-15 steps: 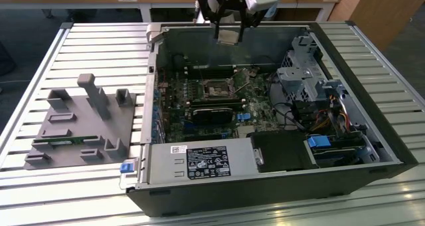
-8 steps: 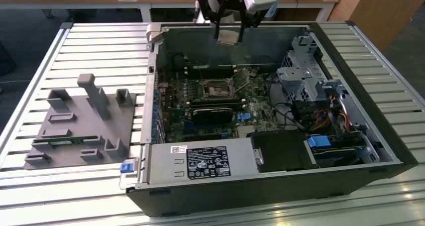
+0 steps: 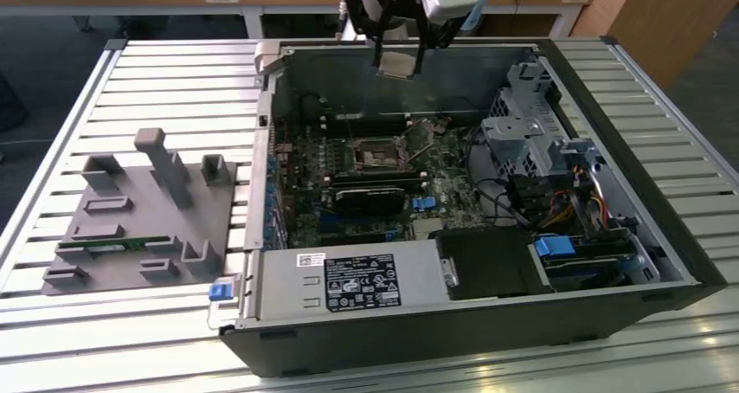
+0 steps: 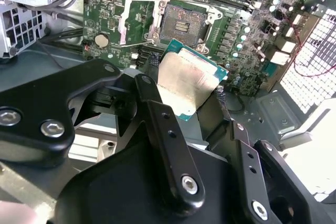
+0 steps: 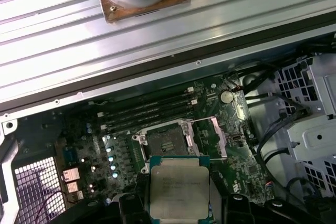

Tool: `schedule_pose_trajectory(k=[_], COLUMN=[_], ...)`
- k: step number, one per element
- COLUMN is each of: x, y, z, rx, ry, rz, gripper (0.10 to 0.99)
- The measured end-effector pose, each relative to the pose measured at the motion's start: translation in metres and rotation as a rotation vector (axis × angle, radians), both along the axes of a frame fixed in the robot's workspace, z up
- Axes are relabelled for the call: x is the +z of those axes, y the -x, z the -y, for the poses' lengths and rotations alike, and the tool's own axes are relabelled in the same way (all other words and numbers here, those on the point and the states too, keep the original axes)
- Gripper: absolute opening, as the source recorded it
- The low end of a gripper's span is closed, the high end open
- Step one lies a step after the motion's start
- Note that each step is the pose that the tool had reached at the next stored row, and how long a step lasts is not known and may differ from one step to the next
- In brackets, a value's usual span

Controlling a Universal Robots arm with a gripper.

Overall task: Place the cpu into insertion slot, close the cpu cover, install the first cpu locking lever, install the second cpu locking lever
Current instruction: 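Place the cpu into insertion slot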

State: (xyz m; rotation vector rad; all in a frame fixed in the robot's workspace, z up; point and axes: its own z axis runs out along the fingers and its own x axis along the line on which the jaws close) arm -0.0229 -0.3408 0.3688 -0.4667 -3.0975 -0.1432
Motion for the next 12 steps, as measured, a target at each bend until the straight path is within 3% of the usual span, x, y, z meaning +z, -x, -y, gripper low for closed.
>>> schedule_pose_trajectory(k=[12], x=[0.0], y=[0.0], z=[0.0], rx=[-0.052], ry=[0.0], rz=[0.0], gripper=[0.541])
